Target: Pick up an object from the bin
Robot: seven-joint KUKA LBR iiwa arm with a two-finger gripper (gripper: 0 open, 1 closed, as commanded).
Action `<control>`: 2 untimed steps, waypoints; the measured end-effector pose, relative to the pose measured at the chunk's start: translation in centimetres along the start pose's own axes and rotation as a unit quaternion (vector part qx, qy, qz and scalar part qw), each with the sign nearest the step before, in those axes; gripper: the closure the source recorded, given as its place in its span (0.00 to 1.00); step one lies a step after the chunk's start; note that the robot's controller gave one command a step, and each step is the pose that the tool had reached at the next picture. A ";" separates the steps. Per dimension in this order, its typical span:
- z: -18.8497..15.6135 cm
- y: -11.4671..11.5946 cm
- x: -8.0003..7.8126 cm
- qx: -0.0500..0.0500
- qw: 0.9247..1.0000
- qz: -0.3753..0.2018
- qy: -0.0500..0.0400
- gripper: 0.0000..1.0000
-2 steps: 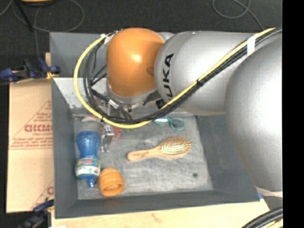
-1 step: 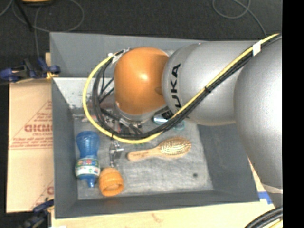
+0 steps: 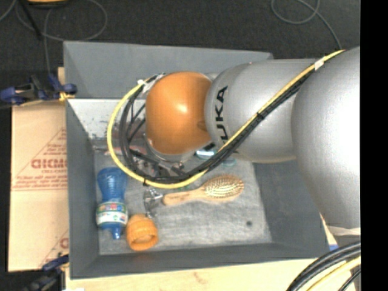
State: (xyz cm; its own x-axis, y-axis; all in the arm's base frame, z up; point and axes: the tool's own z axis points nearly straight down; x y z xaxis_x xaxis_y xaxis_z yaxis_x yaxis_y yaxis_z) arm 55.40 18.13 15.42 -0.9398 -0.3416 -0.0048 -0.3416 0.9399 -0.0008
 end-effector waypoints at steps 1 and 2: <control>3.9 -4.6 2.2 -0.001 0.998 0.066 0.000 0.00; 8.0 -17.3 3.5 0.000 0.991 0.132 -0.001 1.00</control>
Offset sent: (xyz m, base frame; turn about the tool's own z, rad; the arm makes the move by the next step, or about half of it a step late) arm 0.0236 -0.1747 -0.0842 0.2644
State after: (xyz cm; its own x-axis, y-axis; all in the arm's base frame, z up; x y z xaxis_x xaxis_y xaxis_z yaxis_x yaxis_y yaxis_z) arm 58.05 0.68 7.39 -0.9965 -0.0829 -0.0064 -0.0829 0.9966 0.0015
